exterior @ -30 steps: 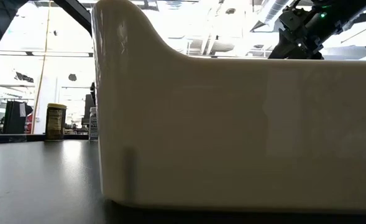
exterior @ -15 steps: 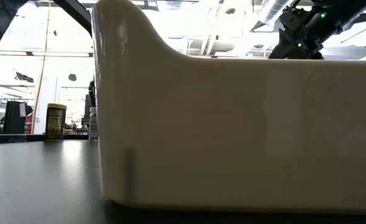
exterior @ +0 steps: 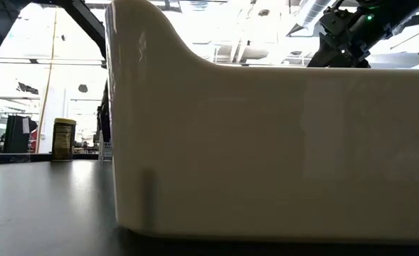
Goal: Sort spices by type
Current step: Put the top left white seasoning bottle into the gray bin
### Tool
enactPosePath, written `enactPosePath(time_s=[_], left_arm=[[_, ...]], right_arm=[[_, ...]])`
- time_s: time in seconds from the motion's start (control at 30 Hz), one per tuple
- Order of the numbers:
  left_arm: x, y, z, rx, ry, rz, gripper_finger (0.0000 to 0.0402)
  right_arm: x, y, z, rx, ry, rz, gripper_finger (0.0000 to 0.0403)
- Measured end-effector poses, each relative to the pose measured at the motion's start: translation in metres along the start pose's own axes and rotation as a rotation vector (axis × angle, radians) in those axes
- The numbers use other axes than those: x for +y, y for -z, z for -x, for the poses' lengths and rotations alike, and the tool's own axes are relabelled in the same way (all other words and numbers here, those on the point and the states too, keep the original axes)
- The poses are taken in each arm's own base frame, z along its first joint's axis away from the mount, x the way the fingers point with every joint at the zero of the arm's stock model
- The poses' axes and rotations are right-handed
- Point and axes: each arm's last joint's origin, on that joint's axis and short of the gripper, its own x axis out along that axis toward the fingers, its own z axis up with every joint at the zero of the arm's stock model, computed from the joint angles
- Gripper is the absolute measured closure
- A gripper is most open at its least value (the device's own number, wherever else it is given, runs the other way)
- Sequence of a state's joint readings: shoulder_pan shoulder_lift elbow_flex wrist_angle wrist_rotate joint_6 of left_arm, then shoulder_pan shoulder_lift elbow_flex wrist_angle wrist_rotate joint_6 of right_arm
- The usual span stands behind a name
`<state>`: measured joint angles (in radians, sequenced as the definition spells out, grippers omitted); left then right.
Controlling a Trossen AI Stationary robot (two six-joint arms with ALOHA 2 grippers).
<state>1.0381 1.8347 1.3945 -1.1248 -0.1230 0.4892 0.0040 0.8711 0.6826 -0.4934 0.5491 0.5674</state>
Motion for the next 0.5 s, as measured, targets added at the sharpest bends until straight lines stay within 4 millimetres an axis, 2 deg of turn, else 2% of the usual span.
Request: enactPosePath(time_s=[0.33,0.5], left_arm=[[0.0000,-0.0011,0.0001,-0.009,-0.004,0.054,0.0073],[0.0002,-0.0016,0.0001,-0.015,-0.005,0.095,0.0101]], right_arm=[[0.0000,0.0000,0.0000,0.000,-0.001,-0.001,0.0112],[0.0001,-0.0001,0.0000,0.000,-0.001,-0.002,0.0112]])
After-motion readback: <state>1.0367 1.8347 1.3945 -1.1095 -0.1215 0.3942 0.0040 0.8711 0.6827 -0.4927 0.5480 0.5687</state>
